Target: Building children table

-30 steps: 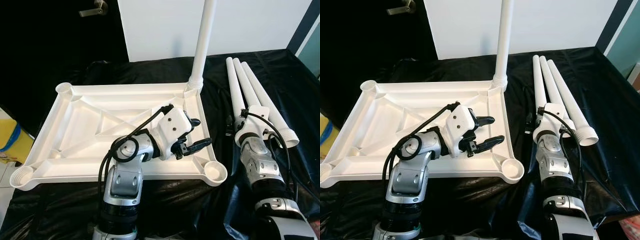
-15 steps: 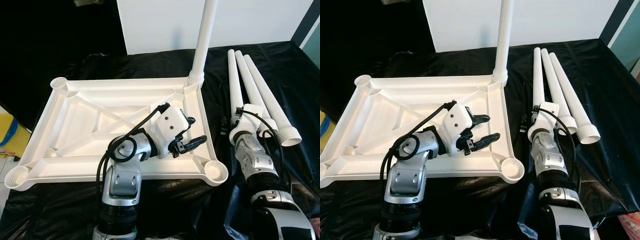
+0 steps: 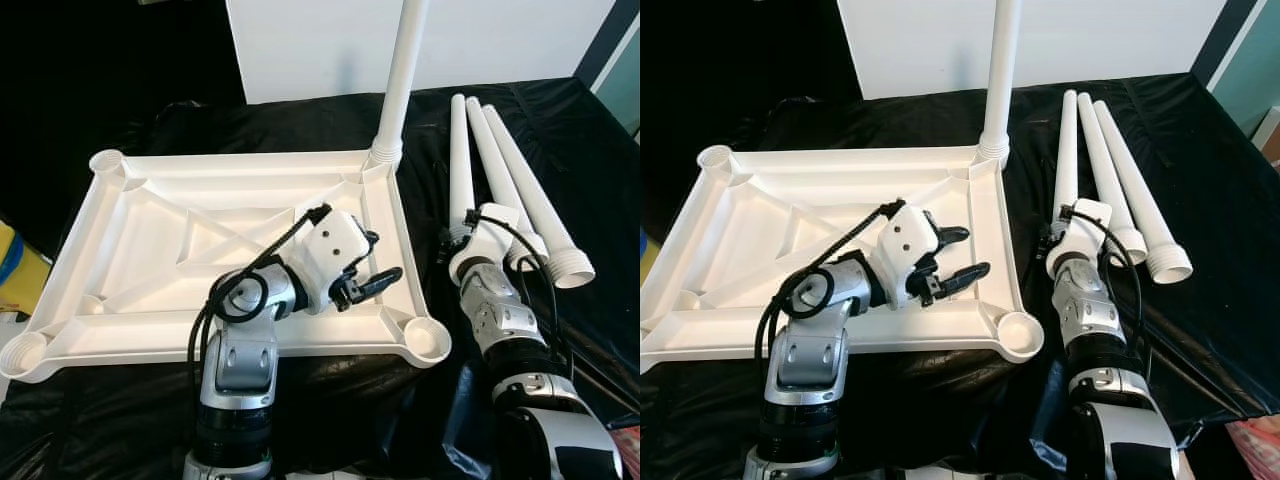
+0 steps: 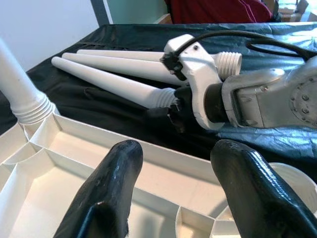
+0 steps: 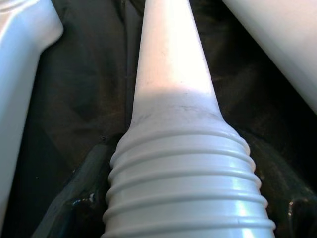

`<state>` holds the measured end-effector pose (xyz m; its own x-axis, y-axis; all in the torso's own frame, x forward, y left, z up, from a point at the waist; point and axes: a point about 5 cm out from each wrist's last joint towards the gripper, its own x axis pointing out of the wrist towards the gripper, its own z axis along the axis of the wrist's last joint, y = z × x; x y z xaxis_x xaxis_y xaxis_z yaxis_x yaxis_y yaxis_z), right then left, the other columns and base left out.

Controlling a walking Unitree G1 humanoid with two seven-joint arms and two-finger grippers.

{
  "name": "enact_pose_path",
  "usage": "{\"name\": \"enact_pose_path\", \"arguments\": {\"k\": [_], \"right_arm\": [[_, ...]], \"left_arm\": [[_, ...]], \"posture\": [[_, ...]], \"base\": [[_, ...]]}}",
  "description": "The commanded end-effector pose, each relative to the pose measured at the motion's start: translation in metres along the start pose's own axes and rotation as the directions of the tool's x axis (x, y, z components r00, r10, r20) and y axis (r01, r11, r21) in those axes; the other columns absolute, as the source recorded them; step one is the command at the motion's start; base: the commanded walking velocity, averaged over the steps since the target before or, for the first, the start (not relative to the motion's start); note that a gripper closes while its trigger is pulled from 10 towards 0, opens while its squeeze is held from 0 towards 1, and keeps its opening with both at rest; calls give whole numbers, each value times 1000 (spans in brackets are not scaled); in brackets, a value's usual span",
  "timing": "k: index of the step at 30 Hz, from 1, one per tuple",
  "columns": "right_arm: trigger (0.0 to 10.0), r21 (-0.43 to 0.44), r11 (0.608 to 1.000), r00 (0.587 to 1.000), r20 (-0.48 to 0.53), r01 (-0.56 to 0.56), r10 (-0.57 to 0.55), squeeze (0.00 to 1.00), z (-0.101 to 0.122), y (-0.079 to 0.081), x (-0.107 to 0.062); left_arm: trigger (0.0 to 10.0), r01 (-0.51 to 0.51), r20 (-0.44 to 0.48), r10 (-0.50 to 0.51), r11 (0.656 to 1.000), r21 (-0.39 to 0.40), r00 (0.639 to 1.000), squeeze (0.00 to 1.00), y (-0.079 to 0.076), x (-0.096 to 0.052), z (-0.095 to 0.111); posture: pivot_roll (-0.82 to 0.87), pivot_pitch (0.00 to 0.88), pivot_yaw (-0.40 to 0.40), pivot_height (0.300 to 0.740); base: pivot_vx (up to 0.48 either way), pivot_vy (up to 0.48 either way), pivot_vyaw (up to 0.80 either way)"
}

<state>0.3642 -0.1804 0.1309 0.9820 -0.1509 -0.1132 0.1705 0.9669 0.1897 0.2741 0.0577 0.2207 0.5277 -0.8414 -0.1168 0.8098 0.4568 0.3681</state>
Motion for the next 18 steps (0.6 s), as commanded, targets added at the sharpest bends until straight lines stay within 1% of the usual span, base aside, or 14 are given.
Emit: {"name": "enact_pose_path", "arguments": {"k": [1,2,3,5,7,8,9,11,12,14,16,17,18], "right_arm": [[10000,21,998,997,32,-65,64,0,3,12,0],[10000,-7,991,977,171,-131,131,0,26,24,-1],[10000,-24,989,967,209,-146,148,0,32,26,-2],[10000,-24,989,967,209,-146,148,0,32,26,-2],[10000,-45,983,951,245,-180,186,0,40,30,-2],[10000,-57,982,945,267,-180,189,0,46,31,-2],[10000,-57,982,945,267,-180,189,0,46,31,-2],[10000,-70,982,935,300,-175,188,0,57,32,-1],[10000,-70,982,935,300,-175,188,0,57,32,-1],[10000,-74,981,925,327,-179,193,0,65,34,-1],[10000,-73,981,919,344,-178,193,0,72,34,-1],[10000,-73,981,919,344,-178,193,0,72,34,-1],[10000,-93,979,912,357,-182,204,0,73,34,-2]], "left_arm": [[10000,-460,-22,459,886,-65,888,0,23,-3,-4],[10000,-528,-36,527,842,-115,849,0,33,-8,-5],[10000,-546,-40,546,828,-130,837,0,36,-9,-6],[10000,-546,-40,546,828,-130,837,0,36,-9,-6],[10000,-562,-48,562,813,-156,826,0,40,-9,-7],[10000,-574,-54,574,802,-164,817,0,43,-9,-7],[10000,-574,-54,574,802,-164,817,0,43,-9,-7],[10000,-593,-59,593,786,-174,803,0,49,-9,-6],[10000,-593,-59,593,786,-174,803,0,49,-9,-6],[10000,-610,-67,608,776,-160,791,0,57,-9,-6],[10000,-617,-91,613,759,-210,785,0,63,-9,-6],[10000,-617,-91,613,759,-210,785,0,63,-9,-6],[10000,-624,-84,623,752,-212,778,0,66,-10,-5]], "posture": [[57,165,-30,740],[52,153,-33,740],[52,151,-32,740],[52,151,-32,740],[45,141,-28,740],[42,133,-25,740],[42,133,-25,740],[40,124,-21,740],[40,124,-21,740],[36,107,-22,740],[36,95,-26,740],[36,95,-26,740],[35,84,-28,740]], "base": [[0,0,0],[0,0,0],[0,0,0],[0,0,0],[0,0,0],[0,0,0],[0,0,0],[0,0,0],[0,0,0],[0,0,0],[0,0,0],[0,0,0],[0,0,0]]}}
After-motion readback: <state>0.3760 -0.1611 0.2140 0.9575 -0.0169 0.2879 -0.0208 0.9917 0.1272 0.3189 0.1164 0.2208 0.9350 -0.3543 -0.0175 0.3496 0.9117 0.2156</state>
